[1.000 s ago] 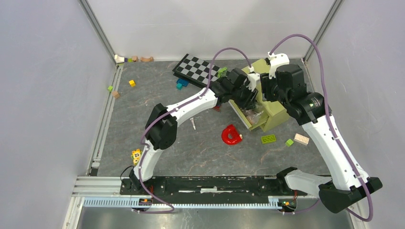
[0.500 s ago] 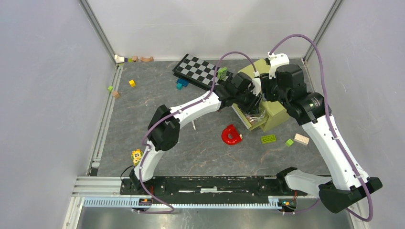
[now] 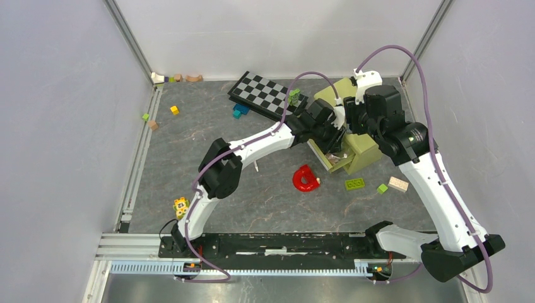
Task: Organize the makeup
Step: Place the makeup tool in the drawer.
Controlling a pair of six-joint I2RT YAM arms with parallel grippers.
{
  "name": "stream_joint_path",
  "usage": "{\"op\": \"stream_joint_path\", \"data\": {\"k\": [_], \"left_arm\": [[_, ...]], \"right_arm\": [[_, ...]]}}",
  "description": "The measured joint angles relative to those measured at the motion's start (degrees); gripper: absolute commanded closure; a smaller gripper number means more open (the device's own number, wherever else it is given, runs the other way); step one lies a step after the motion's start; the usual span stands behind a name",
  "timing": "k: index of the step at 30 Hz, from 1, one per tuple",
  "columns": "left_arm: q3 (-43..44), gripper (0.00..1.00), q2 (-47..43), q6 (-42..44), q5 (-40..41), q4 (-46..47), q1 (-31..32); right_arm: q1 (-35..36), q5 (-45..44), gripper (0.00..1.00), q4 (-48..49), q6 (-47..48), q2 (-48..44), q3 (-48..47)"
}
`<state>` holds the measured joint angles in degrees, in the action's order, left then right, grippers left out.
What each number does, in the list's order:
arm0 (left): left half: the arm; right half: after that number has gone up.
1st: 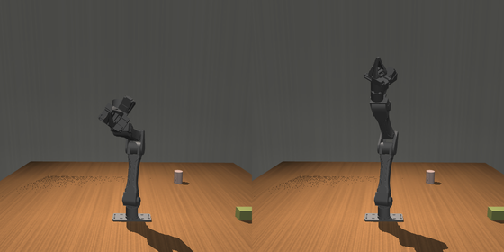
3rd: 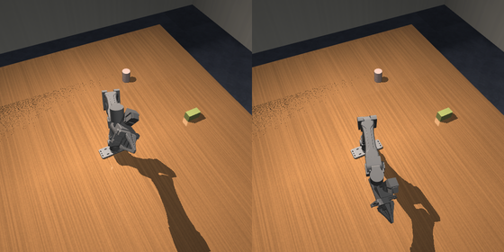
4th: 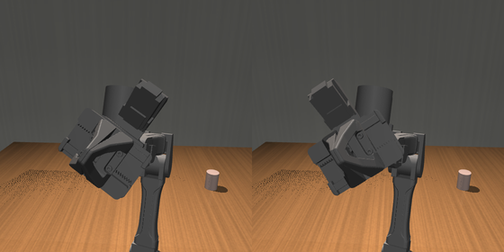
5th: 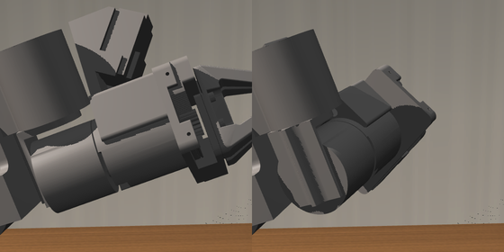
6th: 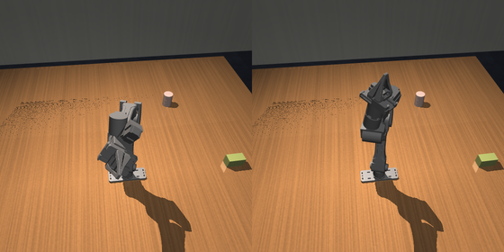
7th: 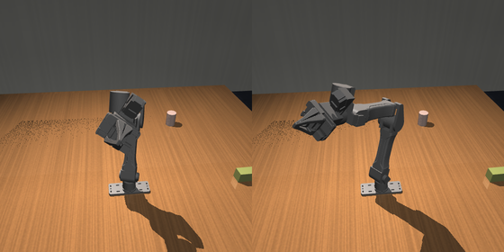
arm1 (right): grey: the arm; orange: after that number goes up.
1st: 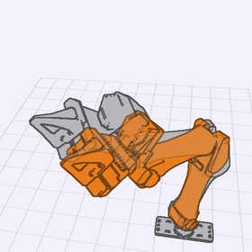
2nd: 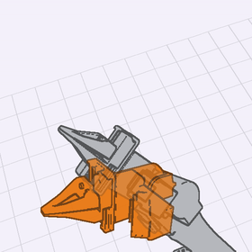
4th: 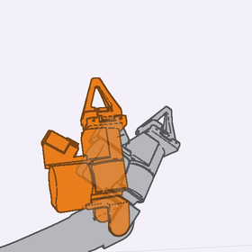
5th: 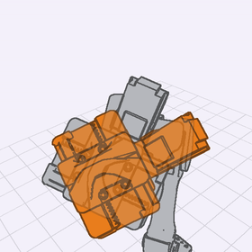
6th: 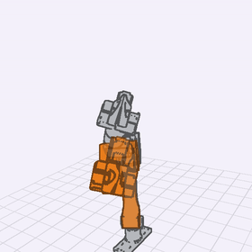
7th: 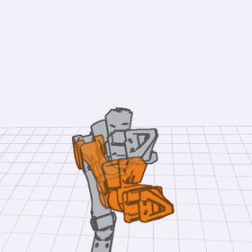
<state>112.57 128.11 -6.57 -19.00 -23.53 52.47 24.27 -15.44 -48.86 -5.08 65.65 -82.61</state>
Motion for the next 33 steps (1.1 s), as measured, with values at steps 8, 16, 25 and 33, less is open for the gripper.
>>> {"op": "stream_joint_path", "data": {"k": [8, 16, 25, 33], "left_arm": [[-0.1, 0.58, 0.2, 0.1, 6.7, -0.4, 0.0], [-0.1, 0.52, 0.2, 0.4, 11.4, 0.1, 0.1], [-1.0, 0.49, -0.1, 1.6, 12.7, 1.1, 0.0], [-7.1, 0.41, -5.4, 1.5, 9.8, 3.9, 0.0]], "right_arm": [[0.0, -0.1, 0.49, 0.0, 0.0, -0.2, 0.0], [0.0, -0.1, 0.48, 0.0, 0.0, -0.3, 0.0], [0.0, -0.1, 0.49, 0.0, 0.0, -0.3, 0.0], [0.0, -0.1, 0.48, 0.0, 0.0, -0.3, 0.0]]}}
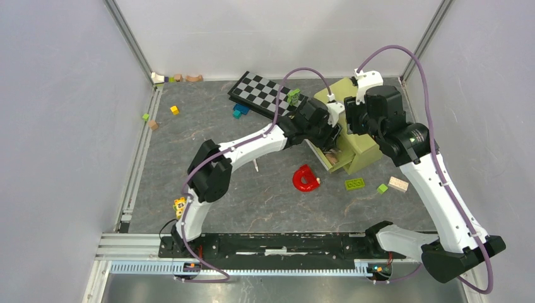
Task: Organize the makeup
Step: Place the makeup tool in the drawer.
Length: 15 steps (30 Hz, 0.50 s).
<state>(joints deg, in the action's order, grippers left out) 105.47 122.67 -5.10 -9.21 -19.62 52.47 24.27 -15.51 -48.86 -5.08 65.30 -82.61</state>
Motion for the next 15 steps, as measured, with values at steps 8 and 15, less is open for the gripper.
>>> {"op": "stream_joint_path", "data": {"k": [8, 15], "left_arm": [[-3.2, 0.37, -9.9, -1.0, 1.1, 1.8, 0.0], [-16.7, 0.26, -23.2, -8.8, 17.4, 3.0, -0.9]], "right_arm": [[0.0, 0.0, 0.48, 0.0, 0.0, 0.0, 0.0], [0.0, 0.0, 0.48, 0.4, 0.0, -0.1, 0.2]]}}
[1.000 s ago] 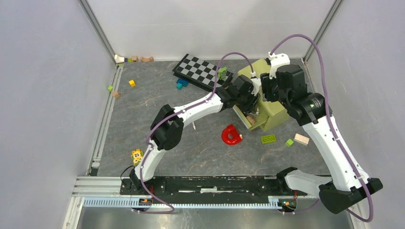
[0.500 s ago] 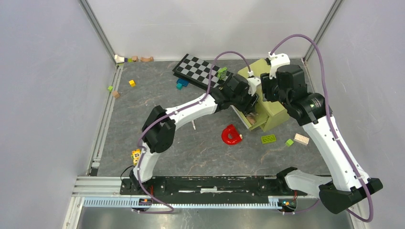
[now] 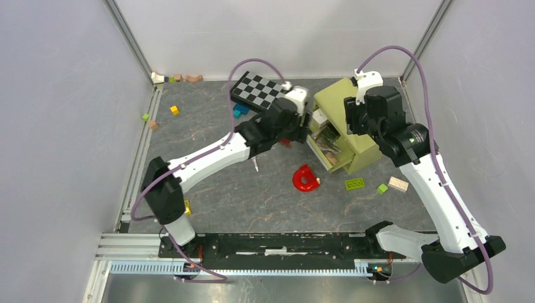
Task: Organize the makeup
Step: Place the makeup tool in the drawer, then pick up the makeup from the center of the board.
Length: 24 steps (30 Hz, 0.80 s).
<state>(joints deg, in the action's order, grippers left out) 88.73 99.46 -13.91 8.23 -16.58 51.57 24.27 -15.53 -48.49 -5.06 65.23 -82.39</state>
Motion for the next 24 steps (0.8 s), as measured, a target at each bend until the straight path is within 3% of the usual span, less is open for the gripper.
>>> {"op": "stream_joint_path", "data": {"k": [3, 9, 15, 24], "left_arm": [[-9.1, 0.21, -5.8, -7.6, 9.6, -2.8, -2.5], [-20.1, 0.19, -8.7, -18.0, 15.6, -7.3, -10.7], [-24.6, 0.19, -5.8, -24.7, 15.6, -10.2, -15.8], [-24.6, 0.23, 2.4, -30.2, 12.7, -9.9, -16.5]], "right_arm": [[0.0, 0.0, 0.49, 0.2, 0.0, -0.2, 0.5], [0.0, 0.2, 0.49, 0.9, 0.0, -0.2, 0.8], [0.0, 0.2, 0.48, 0.9, 0.2, -0.2, 0.8], [0.0, 0.1, 0.48, 0.9, 0.5, -0.5, 1.9]]}}
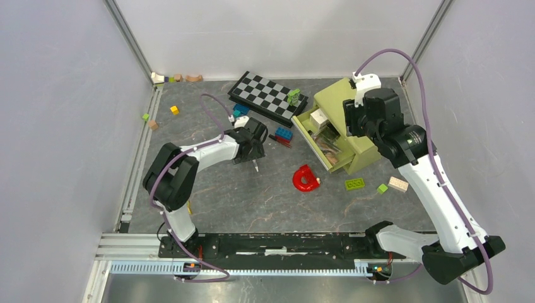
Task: Organize the makeup
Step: Pick up the makeup from the center of the board.
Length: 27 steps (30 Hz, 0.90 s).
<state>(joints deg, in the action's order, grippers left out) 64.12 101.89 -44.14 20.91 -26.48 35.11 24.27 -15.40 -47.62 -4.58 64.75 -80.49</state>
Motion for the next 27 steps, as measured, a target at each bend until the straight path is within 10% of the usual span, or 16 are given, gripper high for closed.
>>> {"op": "stream_joint_path", "data": {"k": [27], "left_arm": [[1.7, 0.65, 3.7, -5.9, 3.0, -1.1, 3.5]], "right_arm": [[0.0, -0.3, 0.48, 0.4, 0.2, -1.0, 2.5]]}}
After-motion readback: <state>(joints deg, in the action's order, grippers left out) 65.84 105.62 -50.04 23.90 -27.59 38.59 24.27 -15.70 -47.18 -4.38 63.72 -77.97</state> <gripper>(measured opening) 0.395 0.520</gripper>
